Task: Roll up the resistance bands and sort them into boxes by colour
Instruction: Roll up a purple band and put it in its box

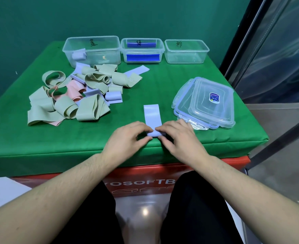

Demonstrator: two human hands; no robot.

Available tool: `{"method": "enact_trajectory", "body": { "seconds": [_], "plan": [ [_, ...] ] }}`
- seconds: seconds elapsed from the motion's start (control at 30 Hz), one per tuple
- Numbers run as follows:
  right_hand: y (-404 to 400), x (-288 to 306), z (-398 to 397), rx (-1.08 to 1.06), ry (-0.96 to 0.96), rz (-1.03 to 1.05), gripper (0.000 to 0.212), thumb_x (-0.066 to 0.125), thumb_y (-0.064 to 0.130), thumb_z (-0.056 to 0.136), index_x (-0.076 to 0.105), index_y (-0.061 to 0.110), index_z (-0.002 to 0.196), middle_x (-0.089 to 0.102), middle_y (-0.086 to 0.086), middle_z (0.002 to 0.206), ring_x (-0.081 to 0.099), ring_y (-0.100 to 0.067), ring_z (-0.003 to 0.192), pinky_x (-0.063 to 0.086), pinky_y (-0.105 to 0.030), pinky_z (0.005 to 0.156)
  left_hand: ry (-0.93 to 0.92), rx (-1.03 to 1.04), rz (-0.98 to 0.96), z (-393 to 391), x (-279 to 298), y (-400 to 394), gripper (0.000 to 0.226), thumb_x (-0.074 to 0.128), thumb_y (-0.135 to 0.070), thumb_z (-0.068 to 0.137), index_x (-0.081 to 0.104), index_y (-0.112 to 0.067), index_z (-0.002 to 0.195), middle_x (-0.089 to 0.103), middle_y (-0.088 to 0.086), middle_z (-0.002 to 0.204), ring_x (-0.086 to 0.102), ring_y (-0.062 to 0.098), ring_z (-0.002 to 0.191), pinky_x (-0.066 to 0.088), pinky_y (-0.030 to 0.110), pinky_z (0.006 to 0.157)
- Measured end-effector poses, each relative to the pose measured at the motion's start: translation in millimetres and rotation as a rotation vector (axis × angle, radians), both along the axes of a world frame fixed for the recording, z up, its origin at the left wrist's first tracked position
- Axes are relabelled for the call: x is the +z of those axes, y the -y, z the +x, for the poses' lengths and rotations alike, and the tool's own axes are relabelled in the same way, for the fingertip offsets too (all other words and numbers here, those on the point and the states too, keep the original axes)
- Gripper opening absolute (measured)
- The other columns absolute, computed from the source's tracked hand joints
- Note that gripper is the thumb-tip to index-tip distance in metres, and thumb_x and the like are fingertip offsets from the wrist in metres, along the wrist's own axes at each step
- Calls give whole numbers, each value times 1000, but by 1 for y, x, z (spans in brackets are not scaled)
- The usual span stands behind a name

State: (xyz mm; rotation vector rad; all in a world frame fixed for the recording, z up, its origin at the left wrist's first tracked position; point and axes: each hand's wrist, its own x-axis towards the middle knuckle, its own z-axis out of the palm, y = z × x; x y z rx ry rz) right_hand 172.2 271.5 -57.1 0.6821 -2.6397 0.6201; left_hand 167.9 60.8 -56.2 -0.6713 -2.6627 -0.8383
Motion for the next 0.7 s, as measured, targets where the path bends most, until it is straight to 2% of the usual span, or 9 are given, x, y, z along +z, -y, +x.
{"method": "enact_trajectory", "body": {
  "seconds": [0.1,0.2,0.4,0.47,0.6,0.7],
  "plan": [
    [-1,2,9,27,-7,-12,21,63,33,91,68,26,111,66,12,105,50,-19,94,34,-34,80,-7,7,23,9,-3,2,17,73,-29,86,71,-28,103,67,-19,101,45,-21,72,30,5,64],
    [-2,2,12,24,0,-12,20,64,33,91,68,27,109,66,13,104,50,-19,94,30,-32,79,0,14,24,11,-6,1,17,71,-32,87,70,-29,104,65,-21,101,46,-18,69,36,15,62],
    [3,3,7,-36,-17,46,25,63,38,88,71,26,109,61,10,105,46,-20,96,25,-30,79,21,11,1,6,-4,1,21,66,-38,91,69,-28,110,58,-20,110,47,-15,69,42,25,64],
    [4,3,5,-42,-6,68,25,65,36,89,71,25,110,63,9,103,48,-22,96,25,-30,79,37,14,0,4,-3,1,24,65,-39,92,70,-27,112,57,-18,110,47,-11,67,40,23,65],
    [6,7,2,-62,28,45,26,66,34,90,70,23,113,66,6,101,50,-23,95,30,-33,80,63,22,55,1,-4,1,29,66,-36,91,66,-29,120,58,-20,105,50,-6,67,33,10,64],
    [5,10,0,-64,55,15,23,66,35,89,68,25,110,68,9,100,50,-22,94,31,-34,81,55,19,56,1,-4,0,26,70,-32,89,67,-27,114,58,-19,107,49,-13,69,32,9,65]
  ]
}}
